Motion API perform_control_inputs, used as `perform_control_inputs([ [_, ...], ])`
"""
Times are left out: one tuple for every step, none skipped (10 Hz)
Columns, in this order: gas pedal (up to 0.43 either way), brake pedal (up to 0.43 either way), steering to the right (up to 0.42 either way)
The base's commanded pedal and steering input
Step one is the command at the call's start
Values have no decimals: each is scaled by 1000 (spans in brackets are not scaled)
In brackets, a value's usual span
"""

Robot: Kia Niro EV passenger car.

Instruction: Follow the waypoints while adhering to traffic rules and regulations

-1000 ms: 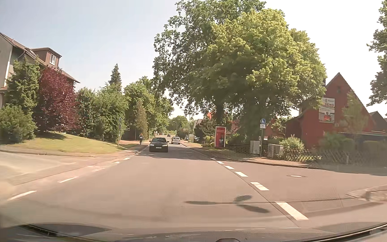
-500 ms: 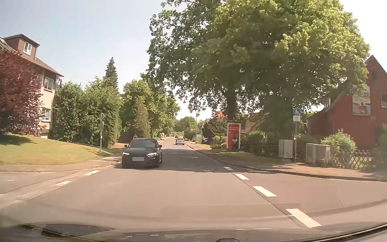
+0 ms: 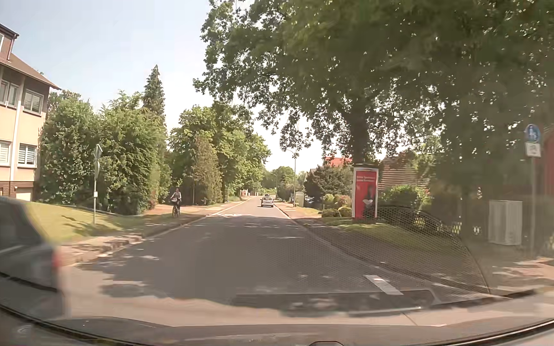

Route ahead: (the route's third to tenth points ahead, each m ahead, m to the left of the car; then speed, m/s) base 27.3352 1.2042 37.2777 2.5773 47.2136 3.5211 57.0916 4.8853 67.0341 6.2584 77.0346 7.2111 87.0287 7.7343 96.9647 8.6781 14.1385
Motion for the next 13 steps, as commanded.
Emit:
perform_control_inputs([
  [150,0,-28],
  [150,0,-28],
  [150,0,-29],
  [150,0,-29],
  [150,0,-29],
  [150,0,-28],
  [150,0,-24],
  [150,0,-20],
  [157,0,-14],
  [157,0,-10],
  [169,0,-10],
  [177,0,-10],
  [177,0,-9],
])
